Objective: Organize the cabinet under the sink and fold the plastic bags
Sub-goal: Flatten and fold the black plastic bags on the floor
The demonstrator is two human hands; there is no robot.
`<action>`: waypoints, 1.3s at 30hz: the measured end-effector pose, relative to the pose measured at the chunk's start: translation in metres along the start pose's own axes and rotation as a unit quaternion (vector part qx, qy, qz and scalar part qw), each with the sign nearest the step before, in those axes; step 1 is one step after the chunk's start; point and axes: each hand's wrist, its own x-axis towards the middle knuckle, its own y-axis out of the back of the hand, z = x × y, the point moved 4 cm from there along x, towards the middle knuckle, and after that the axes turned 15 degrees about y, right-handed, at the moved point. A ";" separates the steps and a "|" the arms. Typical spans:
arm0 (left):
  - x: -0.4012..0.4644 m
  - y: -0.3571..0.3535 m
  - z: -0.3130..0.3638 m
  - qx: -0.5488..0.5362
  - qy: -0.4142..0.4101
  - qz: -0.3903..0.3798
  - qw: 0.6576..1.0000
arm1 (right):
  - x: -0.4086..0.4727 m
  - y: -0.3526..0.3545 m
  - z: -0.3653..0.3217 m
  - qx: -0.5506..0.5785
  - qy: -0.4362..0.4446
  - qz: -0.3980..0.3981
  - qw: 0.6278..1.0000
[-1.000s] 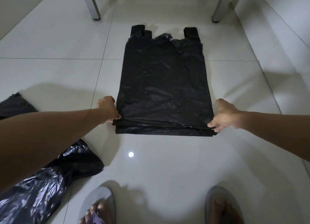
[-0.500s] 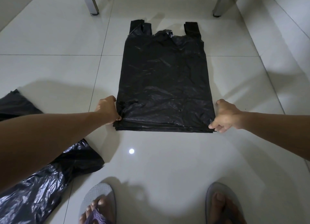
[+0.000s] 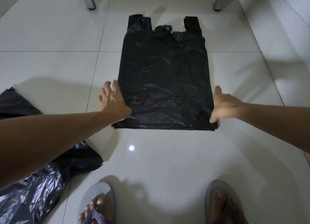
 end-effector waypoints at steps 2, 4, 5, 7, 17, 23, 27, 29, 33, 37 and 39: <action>-0.006 -0.005 0.020 0.021 -0.103 0.007 0.994 | 0.009 0.009 -0.016 -0.020 0.074 0.103 0.992; -0.014 -0.016 0.040 0.049 -0.185 0.004 0.981 | 0.016 0.007 -0.036 -0.013 0.151 0.173 0.973; -0.017 -0.022 0.048 0.066 -0.217 0.001 0.974 | 0.018 0.002 -0.047 -0.021 0.185 0.189 0.964; -0.021 -0.038 0.061 0.107 -0.264 -0.010 0.958 | 0.021 -0.013 -0.066 -0.031 0.243 0.205 0.948; -0.001 -0.089 0.047 0.209 -0.274 -0.035 0.938 | 0.058 -0.082 -0.066 -0.130 0.241 0.181 0.944; 0.011 -0.089 0.035 0.210 -0.278 -0.010 0.938 | 0.060 -0.086 -0.061 -0.140 0.247 0.191 0.940; 0.016 -0.087 0.030 0.213 -0.291 0.000 0.933 | 0.063 -0.087 -0.057 -0.135 0.214 0.202 0.946; 0.019 -0.086 0.027 0.215 -0.285 0.005 0.934 | 0.064 -0.087 -0.054 -0.128 0.197 0.210 0.949; 0.022 -0.086 0.024 0.212 -0.272 0.011 0.939 | 0.063 -0.086 -0.043 -0.122 0.173 0.217 0.953; 0.024 -0.085 0.021 0.212 -0.250 0.014 0.945 | 0.061 -0.084 -0.023 -0.123 0.139 0.217 0.958; 0.026 -0.083 0.018 0.209 -0.230 0.014 0.951 | 0.059 -0.081 -0.013 -0.116 0.119 0.220 0.961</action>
